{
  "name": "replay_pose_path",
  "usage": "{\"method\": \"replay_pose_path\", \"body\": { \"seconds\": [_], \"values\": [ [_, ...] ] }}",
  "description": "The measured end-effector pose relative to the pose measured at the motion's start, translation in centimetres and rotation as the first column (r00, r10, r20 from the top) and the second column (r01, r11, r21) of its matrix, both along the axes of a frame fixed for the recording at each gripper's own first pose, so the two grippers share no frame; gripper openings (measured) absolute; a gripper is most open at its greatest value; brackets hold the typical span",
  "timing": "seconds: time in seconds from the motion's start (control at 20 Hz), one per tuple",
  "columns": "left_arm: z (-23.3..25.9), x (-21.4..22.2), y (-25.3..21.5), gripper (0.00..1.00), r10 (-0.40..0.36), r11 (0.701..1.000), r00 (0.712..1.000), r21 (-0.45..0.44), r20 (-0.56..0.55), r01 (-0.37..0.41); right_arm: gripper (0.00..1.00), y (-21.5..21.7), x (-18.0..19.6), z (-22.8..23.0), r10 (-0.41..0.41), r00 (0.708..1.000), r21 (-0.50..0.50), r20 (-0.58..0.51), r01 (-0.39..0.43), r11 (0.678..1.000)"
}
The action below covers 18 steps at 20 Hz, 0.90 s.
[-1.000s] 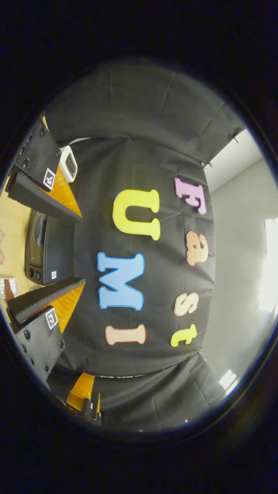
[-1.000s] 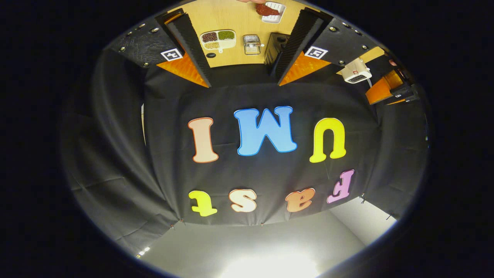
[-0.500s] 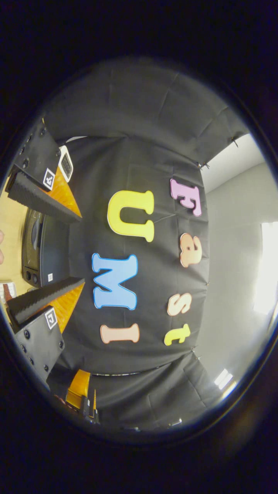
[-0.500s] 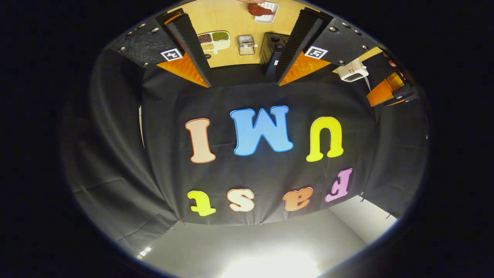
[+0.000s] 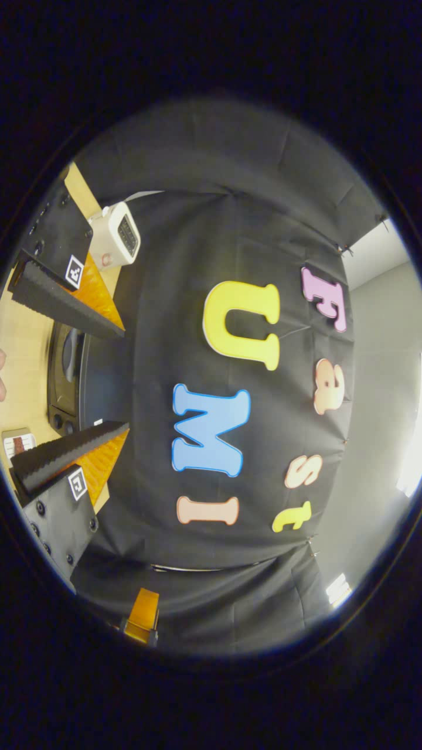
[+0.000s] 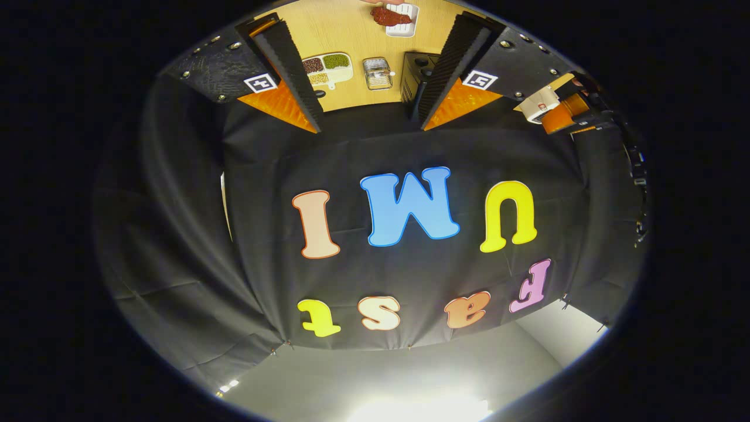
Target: Open the electric oven with the left hand, put the food in, and close the electric oven.
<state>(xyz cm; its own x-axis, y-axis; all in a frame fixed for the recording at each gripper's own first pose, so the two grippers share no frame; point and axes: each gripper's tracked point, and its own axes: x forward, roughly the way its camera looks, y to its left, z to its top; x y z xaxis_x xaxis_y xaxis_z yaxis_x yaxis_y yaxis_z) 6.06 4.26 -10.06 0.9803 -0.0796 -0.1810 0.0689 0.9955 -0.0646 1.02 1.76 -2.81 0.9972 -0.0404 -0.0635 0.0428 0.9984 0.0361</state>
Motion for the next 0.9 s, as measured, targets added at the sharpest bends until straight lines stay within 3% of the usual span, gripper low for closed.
{"method": "replay_pose_path", "body": {
  "seconds": [0.05, 0.15, 0.3, 0.35, 0.5, 0.6, 0.65, 0.8, 0.9],
  "values": [
    [-1.4, 0.8, 0.1, 0.98, -0.006, 1.000, 1.000, 0.002, -0.028, 0.006, 0.99, 0.1, 0.2, -0.3, 0.003, 1.000, -0.008, -0.008, -0.003, 1.000],
    [-3.9, 2.4, 0.5, 0.95, -0.008, 1.000, 0.998, 0.012, -0.066, 0.009, 0.99, -0.1, 0.3, -0.9, -0.002, 1.000, -0.024, -0.025, 0.001, 1.000],
    [-8.4, 5.3, 1.4, 0.98, -0.005, 1.000, 0.990, 0.017, -0.143, 0.008, 0.99, -0.6, 0.4, -1.6, -0.025, 0.998, -0.031, -0.049, 0.023, 0.999],
    [-9.8, 6.3, 1.6, 0.92, -0.007, 1.000, 0.986, 0.017, -0.168, 0.010, 0.99, -0.8, 0.3, -1.9, -0.031, 0.998, -0.033, -0.059, 0.029, 0.999],
    [-14.1, 8.8, 2.0, 0.98, -0.021, 1.000, 0.970, 0.018, -0.243, 0.026, 0.99, -1.1, 0.5, -2.5, -0.050, 0.996, -0.041, -0.079, 0.047, 0.998],
    [-16.2, 10.2, 2.3, 0.98, -0.021, 1.000, 0.958, 0.013, -0.284, 0.026, 0.99, -1.2, 0.6, -2.6, -0.060, 0.995, -0.049, -0.081, 0.057, 0.997],
    [-17.1, 10.8, 2.4, 0.92, -0.018, 1.000, 0.955, 0.019, -0.297, 0.025, 0.99, -1.1, 0.6, -2.7, -0.062, 0.994, -0.053, -0.086, 0.058, 0.997],
    [-19.1, 11.8, 2.6, 0.97, -0.014, 0.998, 0.944, 0.059, -0.330, 0.036, 0.99, -1.1, 0.8, -3.1, -0.066, 0.993, -0.063, -0.096, 0.060, 0.996],
    [-20.4, 12.3, 2.7, 0.95, -0.008, 0.996, 0.937, 0.083, -0.349, 0.040, 0.99, -1.0, 1.0, -3.2, -0.068, 0.993, -0.059, -0.099, 0.062, 0.996]
  ]
}}
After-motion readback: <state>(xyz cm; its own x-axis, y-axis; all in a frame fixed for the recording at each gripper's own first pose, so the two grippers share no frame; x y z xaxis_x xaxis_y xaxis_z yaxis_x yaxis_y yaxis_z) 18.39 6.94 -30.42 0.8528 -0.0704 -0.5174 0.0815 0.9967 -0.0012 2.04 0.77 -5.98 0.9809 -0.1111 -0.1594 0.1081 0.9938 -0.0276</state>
